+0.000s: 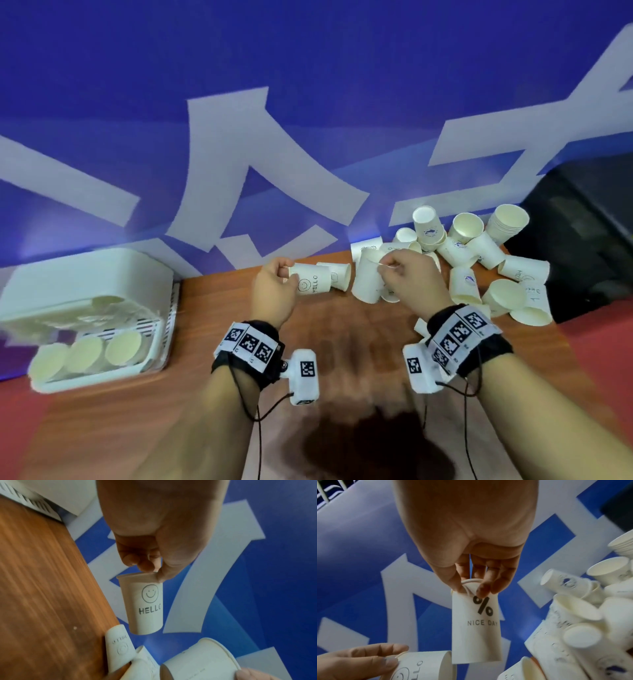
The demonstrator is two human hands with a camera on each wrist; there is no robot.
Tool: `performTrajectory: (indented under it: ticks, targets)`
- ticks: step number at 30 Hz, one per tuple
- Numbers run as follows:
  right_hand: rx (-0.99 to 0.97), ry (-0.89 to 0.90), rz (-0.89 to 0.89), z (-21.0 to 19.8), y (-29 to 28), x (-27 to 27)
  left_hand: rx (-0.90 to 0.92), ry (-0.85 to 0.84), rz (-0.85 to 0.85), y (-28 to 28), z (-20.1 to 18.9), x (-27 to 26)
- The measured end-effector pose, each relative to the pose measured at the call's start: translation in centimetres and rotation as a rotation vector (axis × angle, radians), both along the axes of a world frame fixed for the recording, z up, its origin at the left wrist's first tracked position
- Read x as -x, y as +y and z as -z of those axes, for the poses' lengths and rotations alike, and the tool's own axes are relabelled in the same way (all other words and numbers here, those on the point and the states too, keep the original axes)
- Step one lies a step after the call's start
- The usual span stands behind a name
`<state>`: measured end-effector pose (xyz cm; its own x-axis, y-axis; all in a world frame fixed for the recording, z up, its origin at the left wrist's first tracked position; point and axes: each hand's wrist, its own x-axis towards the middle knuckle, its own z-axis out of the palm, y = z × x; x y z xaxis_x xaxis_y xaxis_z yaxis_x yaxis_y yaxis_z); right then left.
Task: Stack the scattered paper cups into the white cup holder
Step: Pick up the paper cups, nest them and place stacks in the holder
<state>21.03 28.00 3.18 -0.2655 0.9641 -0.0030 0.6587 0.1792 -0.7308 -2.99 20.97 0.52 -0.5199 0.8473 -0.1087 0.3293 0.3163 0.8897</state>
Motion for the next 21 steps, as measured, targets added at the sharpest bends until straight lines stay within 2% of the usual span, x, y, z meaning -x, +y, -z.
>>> performTrajectory:
  ticks: [8, 14, 18, 21]
  targets:
    - [-0.002, 0.050, -0.257, -0.7, -6.2, 11.5, 0.006, 0.085, -0.174, -10.7, -1.0, 9.5]
    - [-0.019, 0.047, -0.438, -0.6, -11.4, 20.9, 0.032, 0.019, -0.343, -18.9, -1.8, 16.9]
    - [-0.069, 0.061, -0.517, -0.3, -14.2, 26.8, 0.028, 0.125, -0.399, -23.1, -2.8, 21.5]
    - [-0.084, 0.068, -0.561, 0.1, -16.0, 30.5, 0.037, 0.127, -0.450, -25.9, -2.6, 25.0]
